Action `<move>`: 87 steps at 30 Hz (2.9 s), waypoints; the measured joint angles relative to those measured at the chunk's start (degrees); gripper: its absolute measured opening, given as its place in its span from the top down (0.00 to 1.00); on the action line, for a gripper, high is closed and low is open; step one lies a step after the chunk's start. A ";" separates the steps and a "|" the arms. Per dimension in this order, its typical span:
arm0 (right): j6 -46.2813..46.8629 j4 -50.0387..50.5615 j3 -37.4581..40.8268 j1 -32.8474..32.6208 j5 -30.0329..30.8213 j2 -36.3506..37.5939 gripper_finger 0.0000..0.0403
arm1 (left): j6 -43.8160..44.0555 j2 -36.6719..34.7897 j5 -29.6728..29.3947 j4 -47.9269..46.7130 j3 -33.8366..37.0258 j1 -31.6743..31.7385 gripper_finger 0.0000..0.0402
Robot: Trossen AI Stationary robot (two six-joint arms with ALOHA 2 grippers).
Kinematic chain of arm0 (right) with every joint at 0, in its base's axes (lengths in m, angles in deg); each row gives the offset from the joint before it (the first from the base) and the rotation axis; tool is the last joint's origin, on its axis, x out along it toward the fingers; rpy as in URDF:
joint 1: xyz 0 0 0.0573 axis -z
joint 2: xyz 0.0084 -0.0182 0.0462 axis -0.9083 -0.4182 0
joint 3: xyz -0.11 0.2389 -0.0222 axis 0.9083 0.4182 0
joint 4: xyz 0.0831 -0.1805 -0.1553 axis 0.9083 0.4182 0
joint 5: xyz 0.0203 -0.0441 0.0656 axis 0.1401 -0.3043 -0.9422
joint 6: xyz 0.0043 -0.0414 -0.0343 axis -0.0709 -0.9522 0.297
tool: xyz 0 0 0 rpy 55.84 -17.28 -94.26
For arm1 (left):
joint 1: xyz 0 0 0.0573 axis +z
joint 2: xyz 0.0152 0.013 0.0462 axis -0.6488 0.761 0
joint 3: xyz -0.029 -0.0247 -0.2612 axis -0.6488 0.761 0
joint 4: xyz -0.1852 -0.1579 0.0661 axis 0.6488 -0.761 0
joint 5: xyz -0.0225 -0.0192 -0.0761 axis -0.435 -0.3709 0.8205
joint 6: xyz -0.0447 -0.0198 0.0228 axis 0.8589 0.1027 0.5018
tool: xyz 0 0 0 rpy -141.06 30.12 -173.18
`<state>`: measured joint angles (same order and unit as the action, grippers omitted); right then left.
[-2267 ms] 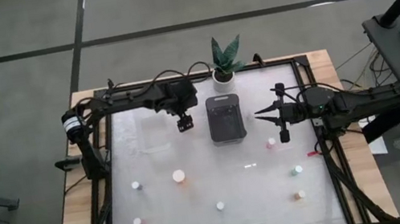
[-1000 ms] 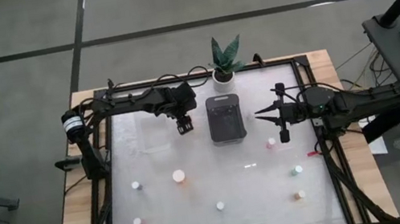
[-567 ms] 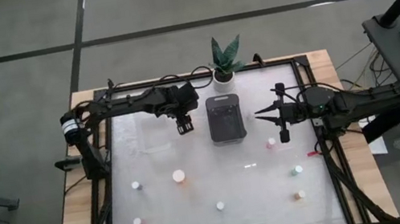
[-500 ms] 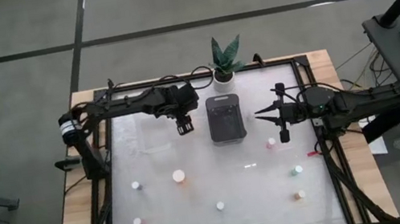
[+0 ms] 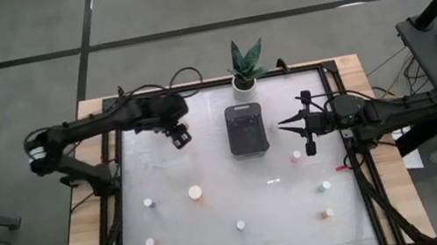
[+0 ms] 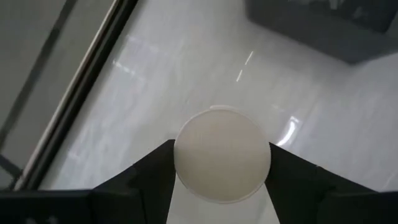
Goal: Pick and place medicine bottles into bin by pill shape (circle, oval)
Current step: Put the top center yellow pill bottle into the transparent bin, then put the top right transparent pill bottle into the black bin
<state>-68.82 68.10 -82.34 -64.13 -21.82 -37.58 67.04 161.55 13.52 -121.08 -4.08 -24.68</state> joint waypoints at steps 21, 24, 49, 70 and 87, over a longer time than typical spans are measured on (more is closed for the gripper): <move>-0.04 -0.04 0.00 0.00 -0.07 0.00 0.88 | 6.56 -5.18 -0.12 8.62 19.68 10.64 0.50; -0.09 -0.04 0.00 0.00 -0.07 0.00 0.88 | 6.54 -4.26 0.06 10.59 20.13 12.48 0.50; -0.28 -0.04 0.00 0.00 -0.04 0.00 0.88 | 3.26 5.44 1.35 15.37 19.85 15.78 0.50; -0.26 -0.04 0.00 0.00 -0.04 0.00 0.88 | 1.95 5.33 1.39 14.80 19.98 15.78 0.29; 0.50 -0.18 0.02 0.00 0.35 -0.02 0.88 | 1.93 -0.94 1.39 9.28 14.20 14.19 0.29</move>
<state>-68.32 67.92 -82.32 -64.13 -21.47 -37.60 68.97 160.61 14.91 -111.80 10.11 -10.49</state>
